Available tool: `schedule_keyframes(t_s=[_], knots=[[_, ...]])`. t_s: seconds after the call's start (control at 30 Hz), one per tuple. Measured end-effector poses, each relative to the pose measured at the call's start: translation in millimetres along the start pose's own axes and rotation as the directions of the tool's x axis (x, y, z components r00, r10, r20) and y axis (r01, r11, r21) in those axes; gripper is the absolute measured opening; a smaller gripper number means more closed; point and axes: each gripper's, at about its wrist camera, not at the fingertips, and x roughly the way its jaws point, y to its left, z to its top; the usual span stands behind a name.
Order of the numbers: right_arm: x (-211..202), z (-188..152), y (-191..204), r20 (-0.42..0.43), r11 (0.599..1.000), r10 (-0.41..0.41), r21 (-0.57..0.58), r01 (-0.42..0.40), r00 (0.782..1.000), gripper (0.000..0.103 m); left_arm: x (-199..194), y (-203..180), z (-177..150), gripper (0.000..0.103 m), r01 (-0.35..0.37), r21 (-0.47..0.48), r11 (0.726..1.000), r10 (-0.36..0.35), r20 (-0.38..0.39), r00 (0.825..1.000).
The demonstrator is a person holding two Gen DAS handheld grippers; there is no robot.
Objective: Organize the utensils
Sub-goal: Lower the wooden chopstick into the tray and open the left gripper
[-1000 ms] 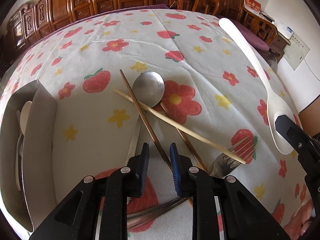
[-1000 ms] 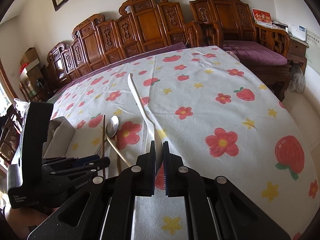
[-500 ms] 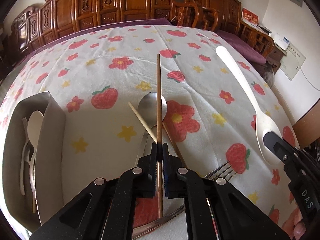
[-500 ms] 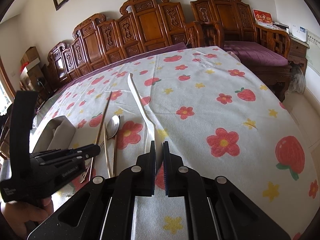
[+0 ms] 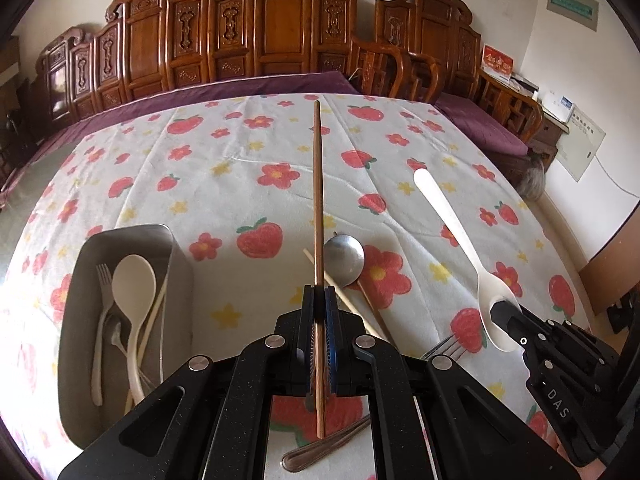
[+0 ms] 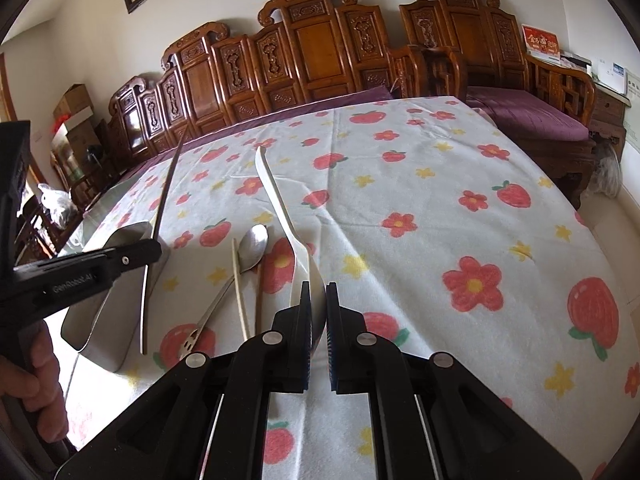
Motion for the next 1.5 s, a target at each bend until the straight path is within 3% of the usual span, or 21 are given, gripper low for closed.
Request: schedule_keyframes(t_s=[0.6, 1.17, 1.5], knots=[[-4, -10, 77, -0.021, 0.984, 0.096, -0.148, -0.098, 0.995, 0.008, -51, 83, -27, 0.004, -0.053, 0.013, 0.998, 0.053, 0.034, 0.998], [8, -19, 97, -0.065, 0.975, 0.103, -0.19, -0.113, 0.993, 0.008, -22, 146, -36, 0.004, -0.084, 0.026, 0.996, 0.085, -0.008, 0.996], [20, -23, 102, -0.091, 0.973, 0.091, -0.202, -0.108, 0.992, 0.008, 5, 164, -56, 0.004, -0.055, 0.012, 0.998, 0.056, -0.087, 0.995]])
